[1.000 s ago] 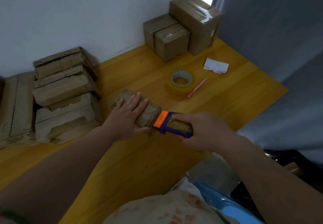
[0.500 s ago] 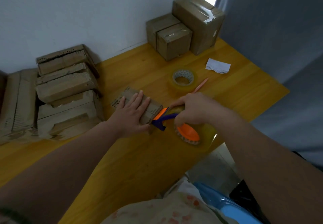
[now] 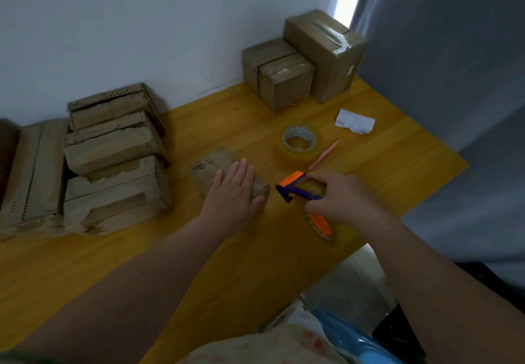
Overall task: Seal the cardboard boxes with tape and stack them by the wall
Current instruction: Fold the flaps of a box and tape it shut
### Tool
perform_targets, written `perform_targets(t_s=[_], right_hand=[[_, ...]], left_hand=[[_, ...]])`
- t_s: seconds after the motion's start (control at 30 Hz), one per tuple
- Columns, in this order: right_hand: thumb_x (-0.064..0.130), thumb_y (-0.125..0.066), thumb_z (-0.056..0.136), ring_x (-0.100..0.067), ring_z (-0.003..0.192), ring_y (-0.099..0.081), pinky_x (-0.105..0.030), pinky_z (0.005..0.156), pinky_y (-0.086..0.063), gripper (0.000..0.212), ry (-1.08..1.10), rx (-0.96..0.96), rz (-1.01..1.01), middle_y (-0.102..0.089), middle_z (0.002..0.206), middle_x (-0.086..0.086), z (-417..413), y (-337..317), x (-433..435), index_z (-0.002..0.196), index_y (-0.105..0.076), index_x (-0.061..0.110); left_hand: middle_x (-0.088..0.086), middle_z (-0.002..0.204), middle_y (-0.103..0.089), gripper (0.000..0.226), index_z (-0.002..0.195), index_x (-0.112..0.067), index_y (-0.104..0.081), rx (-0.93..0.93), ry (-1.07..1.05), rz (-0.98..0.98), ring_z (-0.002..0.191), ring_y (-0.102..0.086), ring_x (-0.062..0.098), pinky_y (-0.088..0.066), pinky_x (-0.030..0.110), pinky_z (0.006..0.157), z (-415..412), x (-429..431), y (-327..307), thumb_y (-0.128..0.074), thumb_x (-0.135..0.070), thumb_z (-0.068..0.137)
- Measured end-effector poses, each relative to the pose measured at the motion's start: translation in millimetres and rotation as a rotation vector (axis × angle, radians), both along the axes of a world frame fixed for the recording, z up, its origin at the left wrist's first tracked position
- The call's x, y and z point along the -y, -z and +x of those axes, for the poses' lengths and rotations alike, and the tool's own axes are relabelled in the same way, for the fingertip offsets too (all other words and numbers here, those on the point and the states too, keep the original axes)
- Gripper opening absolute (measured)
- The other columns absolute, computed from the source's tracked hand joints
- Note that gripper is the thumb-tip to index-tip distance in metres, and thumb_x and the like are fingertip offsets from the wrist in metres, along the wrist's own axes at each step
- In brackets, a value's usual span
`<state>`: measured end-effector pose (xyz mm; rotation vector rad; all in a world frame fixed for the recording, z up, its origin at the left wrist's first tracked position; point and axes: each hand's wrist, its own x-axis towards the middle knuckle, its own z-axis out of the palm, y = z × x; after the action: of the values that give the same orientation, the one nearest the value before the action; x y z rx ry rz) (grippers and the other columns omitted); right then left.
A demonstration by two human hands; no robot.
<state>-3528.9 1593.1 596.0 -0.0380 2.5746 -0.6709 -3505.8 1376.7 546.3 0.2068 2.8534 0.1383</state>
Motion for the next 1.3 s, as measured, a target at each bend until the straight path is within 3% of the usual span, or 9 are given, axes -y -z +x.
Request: perform_targets(t_s=[0.13,0.47,0.7,0.83,0.93,1.03,1.13,1.23,1.3], right_hand=[[0.034,-0.072,0.076,-0.015,0.09,-0.06,-0.03,0.07,-0.054,0.076,0.068,-0.073,-0.081,-0.058,0.109,0.008,6.8,18.3,1.1,0.144,-0.038,0.042],[0.029,-0.074,0.08,-0.011,0.097,-0.056,-0.018,0.061,-0.043,0.085,0.135,-0.147,-0.227,-0.055,0.129,0.004,13.4,35.0,3.2,0.15,-0.028,0.038],[0.026,-0.085,0.072,-0.01,0.11,-0.049,-0.013,0.067,-0.042,0.083,0.157,-0.198,-0.408,-0.047,0.118,0.01,3.4,14.5,-2.1,0.142,-0.039,0.028],[0.017,-0.086,0.069,-0.014,0.113,-0.051,-0.024,0.079,-0.052,0.078,0.112,-0.175,-0.544,-0.049,0.121,0.008,6.3,4.0,1.4,0.131,-0.043,0.033],[0.014,-0.086,0.067,-0.01,0.112,-0.053,-0.027,0.083,-0.053,0.077,0.058,-0.172,-0.619,-0.052,0.12,0.012,10.9,-3.8,2.9,0.129,-0.046,0.034],[0.01,-0.086,0.065,-0.001,0.111,-0.054,-0.02,0.081,-0.052,0.076,-0.002,-0.158,-0.701,-0.051,0.12,0.021,15.4,-12.1,5.0,0.122,-0.047,0.042],[0.003,-0.085,0.064,0.011,0.106,-0.053,-0.015,0.079,-0.052,0.078,-0.05,-0.16,-0.719,-0.05,0.12,0.023,20.1,-17.9,8.1,0.118,-0.047,0.044],[-0.004,-0.083,0.065,0.007,0.109,-0.054,-0.015,0.079,-0.053,0.079,-0.078,-0.136,-0.762,-0.051,0.121,0.02,23.9,-20.8,10.0,0.119,-0.049,0.043],[-0.002,-0.084,0.064,0.006,0.11,-0.054,-0.018,0.079,-0.054,0.079,-0.091,-0.126,-0.774,-0.051,0.122,0.019,26.4,-23.1,10.6,0.12,-0.049,0.042]], left_hand=[[0.008,0.16,0.011,0.069,0.152,-0.012,0.006,-0.031,-0.07,-0.018,0.148,0.009,0.02,0.005,0.039,0.118,-1.9,-10.9,2.4,-0.024,-0.047,0.102],[0.006,0.159,0.018,0.075,0.151,-0.015,0.013,0.027,0.124,-0.11,0.147,0.013,0.023,0.006,0.039,0.117,-2.5,3.4,-1.1,-0.038,-0.04,0.101],[-0.009,0.159,0.014,0.081,0.153,-0.026,0.004,0.113,0.43,-0.064,0.147,0.011,0.015,0.004,0.033,0.116,1.1,31.4,-15.9,-0.038,0.008,0.092],[-0.014,0.16,0.005,0.081,0.153,-0.031,-0.007,0.109,0.412,-0.015,0.147,0.002,0.009,-0.014,0.027,0.116,8.2,37.8,-24.1,-0.035,0.011,0.09],[-0.008,0.158,-0.02,0.074,0.152,-0.029,-0.023,0.045,0.216,0.257,0.144,-0.021,0.012,-0.027,0.028,0.113,15.6,41.0,-24.2,-0.045,-0.001,0.087],[0.002,0.137,-0.053,0.044,0.138,-0.017,-0.05,-0.13,-0.28,0.747,0.124,-0.05,0.017,-0.041,0.027,0.097,14.4,38.9,-31.8,-0.049,-0.015,0.094],[0.007,0.107,-0.061,0.026,0.11,-0.011,-0.064,0.144,-0.807,1.343,0.097,-0.057,0.019,-0.046,0.032,0.086,11.6,36.2,-51.4,-0.05,-0.03,0.099],[0.009,0.103,-0.068,0.047,0.113,-0.006,-0.064,0.378,-0.893,1.475,0.095,-0.065,0.024,-0.054,0.036,0.08,11.2,37.5,-63.0,-0.053,-0.047,0.093],[0.009,0.091,-0.071,0.041,0.106,-0.005,-0.065,0.413,-0.859,1.502,0.086,-0.067,0.022,-0.053,0.033,0.073,14.5,35.9,-66.4,-0.056,-0.043,0.092]])
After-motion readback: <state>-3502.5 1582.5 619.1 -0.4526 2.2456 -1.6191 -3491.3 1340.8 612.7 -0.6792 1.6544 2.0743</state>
